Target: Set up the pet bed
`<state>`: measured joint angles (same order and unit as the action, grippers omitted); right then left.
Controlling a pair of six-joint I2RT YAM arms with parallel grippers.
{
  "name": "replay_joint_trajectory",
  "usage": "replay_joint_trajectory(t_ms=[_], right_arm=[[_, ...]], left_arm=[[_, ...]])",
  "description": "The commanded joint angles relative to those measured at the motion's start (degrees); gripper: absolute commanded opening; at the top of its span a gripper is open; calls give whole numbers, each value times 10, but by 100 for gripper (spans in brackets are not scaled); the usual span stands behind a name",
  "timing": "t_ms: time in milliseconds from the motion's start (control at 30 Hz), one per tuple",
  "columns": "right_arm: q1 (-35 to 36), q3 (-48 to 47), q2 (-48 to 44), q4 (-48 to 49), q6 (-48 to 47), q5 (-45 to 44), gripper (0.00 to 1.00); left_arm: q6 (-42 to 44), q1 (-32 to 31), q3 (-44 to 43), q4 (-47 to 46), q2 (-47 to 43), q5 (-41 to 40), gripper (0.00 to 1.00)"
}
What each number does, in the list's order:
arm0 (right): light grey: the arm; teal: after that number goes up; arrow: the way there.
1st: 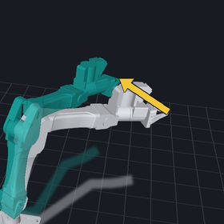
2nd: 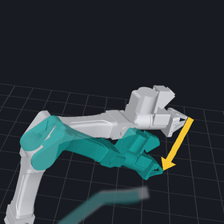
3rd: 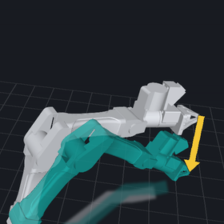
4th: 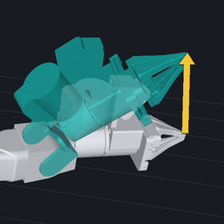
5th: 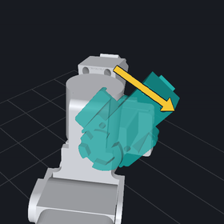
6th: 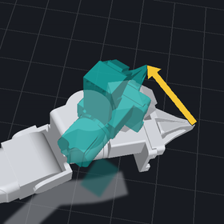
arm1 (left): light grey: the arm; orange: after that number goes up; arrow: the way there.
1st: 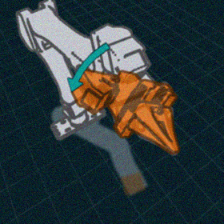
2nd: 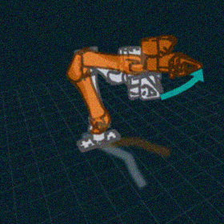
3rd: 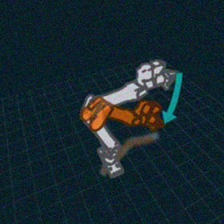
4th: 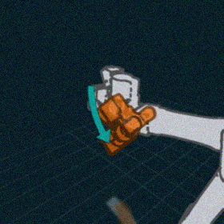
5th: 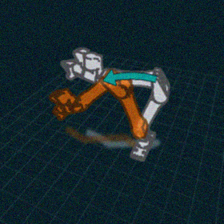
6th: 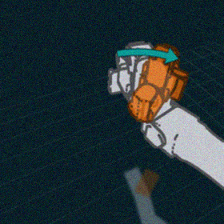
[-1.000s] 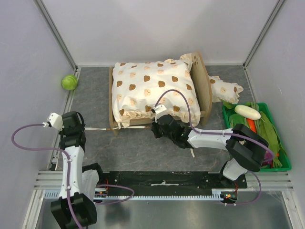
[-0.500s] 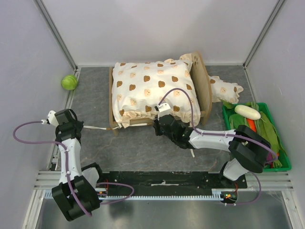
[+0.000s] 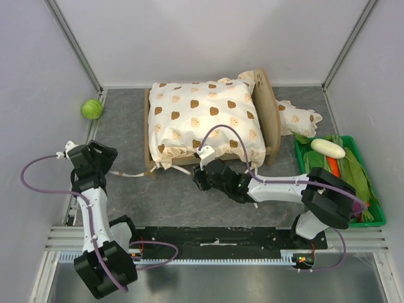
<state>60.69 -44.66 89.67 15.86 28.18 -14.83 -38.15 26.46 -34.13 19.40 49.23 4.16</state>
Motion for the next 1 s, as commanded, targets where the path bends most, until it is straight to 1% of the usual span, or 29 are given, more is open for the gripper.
replay_joint_trajectory(t_ms=[0,33,67,100,133,167,200,233,267,300,333,367,400,433,467,500,533,567,600,633,667,700,733,767,833,933,967], right_arm=[[36,-3,-9,0,-17,51,45],[38,1,-19,-7,-16,53,52],[38,5,-44,-12,-16,58,56],[38,5,-59,-20,-23,58,61],[37,4,-75,-49,-28,45,72],[39,0,-111,-64,-35,36,75],[39,-2,-130,-78,-42,27,78],[38,-5,-149,-113,-53,-15,81],[34,-13,-191,-130,-61,-35,83],[27,-22,-212,-152,-69,-61,84],[18,-34,-232,-207,-78,-117,87],[-16,-58,-266,-229,-81,-141,89],[-40,-73,-281,-248,-83,-146,90],[-65,-88,-293,-281,-85,-148,92],[-114,-119,-308,-298,-93,-151,92],[-138,-137,-310,-316,-96,-152,93],[-161,-154,-310,-345,-98,-155,94],[-206,-188,-306,-359,-103,-146,95],[-230,-208,-297,-374,-103,-137,95],[-251,-232,-272,-414,-98,-131,95],[-294,-285,-256,-435,-94,-110,95],[-317,-309,-239,-452,-95,-93,95],[-338,-337,-199,-496,-92,-71,95],[-377,-406,-178,-527,-84,-50,95],[-401,-470,-131,-572,-90,-16,95],[-425,-502,-81,-596,-89,15,94],[-429,-507,-70,-604,-92,19,92]], left_arm=[[27,3,-37,15,-21,89,83],[30,3,-42,20,-24,93,87],[33,3,-45,26,-27,95,91],[40,3,-58,39,-32,94,93],[41,3,-66,43,-34,92,94],[44,4,-74,49,-34,92,95],[52,3,-97,54,-34,105,95],[55,3,-109,63,-31,116,95],[58,3,-122,67,-30,130,96],[62,2,-144,69,-30,155,96],[63,-3,-155,68,-32,168,96],[64,-7,-169,67,-32,179,97],[71,-16,-200,66,-32,185,97],[76,-52,-218,67,-30,176,97],[82,-79,-233,74,-24,158,97],[95,-109,-263,75,-20,115,97],[99,-175,-278,78,-14,88,98],[103,-209,-291,79,2,40,98],[110,-278,-314,78,12,18,98],[112,-306,-327,78,26,-1,98],[116,-327,-357,89,53,-11,98],[117,-359,-373,95,71,-7,98],[118,-374,-386,101,84,-7,98],[118,-388,-412,117,107,-9,98],[119,-418,-439,140,126,-15,98],[140,-443,-489,171,164,-3,99],[165,-448,-514,177,174,9,99]])
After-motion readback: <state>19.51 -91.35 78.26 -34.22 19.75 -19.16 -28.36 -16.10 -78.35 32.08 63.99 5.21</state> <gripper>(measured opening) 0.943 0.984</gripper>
